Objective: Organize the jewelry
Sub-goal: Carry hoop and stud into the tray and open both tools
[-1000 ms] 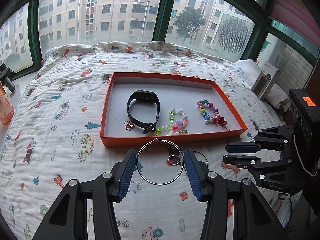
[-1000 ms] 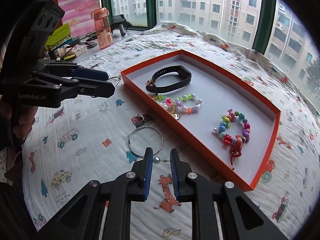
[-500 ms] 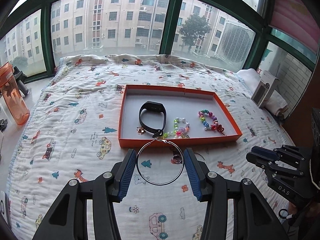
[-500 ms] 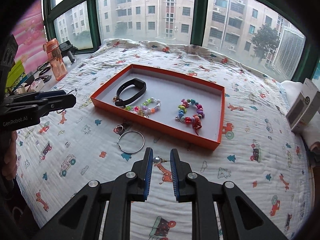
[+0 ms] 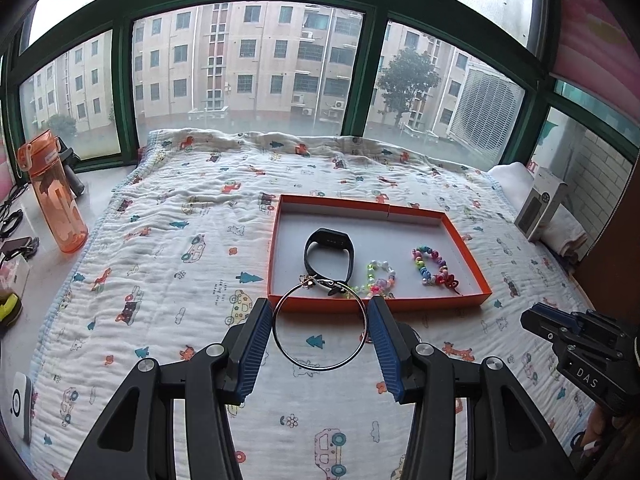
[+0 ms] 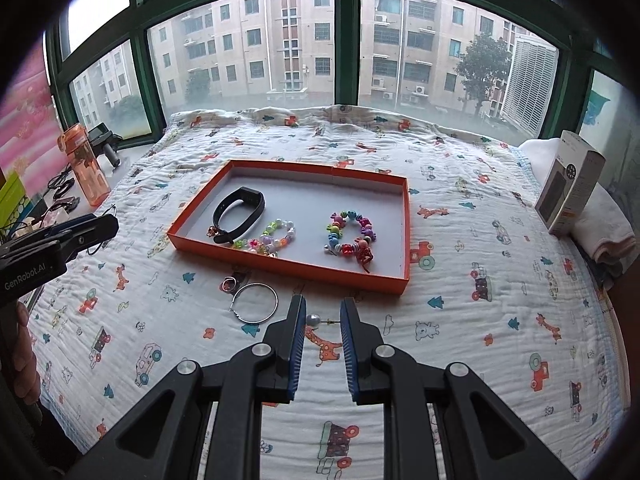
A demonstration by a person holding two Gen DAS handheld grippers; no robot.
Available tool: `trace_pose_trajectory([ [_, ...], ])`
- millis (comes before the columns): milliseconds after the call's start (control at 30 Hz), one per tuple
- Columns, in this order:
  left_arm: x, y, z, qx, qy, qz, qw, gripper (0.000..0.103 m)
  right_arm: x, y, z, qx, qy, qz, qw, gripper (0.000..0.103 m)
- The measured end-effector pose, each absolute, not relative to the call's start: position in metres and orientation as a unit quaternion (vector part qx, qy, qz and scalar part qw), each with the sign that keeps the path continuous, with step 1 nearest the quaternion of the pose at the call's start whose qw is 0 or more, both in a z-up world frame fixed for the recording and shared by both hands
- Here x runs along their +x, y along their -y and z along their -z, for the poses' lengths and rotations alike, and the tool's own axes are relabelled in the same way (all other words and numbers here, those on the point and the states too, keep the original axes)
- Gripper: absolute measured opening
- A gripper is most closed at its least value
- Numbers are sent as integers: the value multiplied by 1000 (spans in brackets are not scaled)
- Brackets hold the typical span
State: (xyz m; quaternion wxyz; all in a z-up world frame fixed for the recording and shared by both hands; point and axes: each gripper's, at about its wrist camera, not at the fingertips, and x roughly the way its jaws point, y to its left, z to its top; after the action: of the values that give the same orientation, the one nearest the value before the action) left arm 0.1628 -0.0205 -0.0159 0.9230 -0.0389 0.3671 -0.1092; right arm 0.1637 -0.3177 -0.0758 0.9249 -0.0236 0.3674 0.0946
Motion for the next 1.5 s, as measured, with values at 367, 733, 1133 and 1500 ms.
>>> trace_pose_trajectory([
  [367, 195, 26, 16, -43, -365, 108, 924, 53, 188, 323, 68, 6, -361, -99, 927, 21],
  [733, 256, 43, 39, -38, -383, 117, 915, 53, 229, 324, 81, 23, -372, -95, 923, 21],
  [1133, 328, 67, 86, -29, -419, 126, 899, 53, 268, 326, 116, 33, -408, -92, 908, 21],
  [1500, 349, 61, 117, -40, -443, 117, 888, 54, 282, 325, 132, 38, -423, -95, 900, 21],
])
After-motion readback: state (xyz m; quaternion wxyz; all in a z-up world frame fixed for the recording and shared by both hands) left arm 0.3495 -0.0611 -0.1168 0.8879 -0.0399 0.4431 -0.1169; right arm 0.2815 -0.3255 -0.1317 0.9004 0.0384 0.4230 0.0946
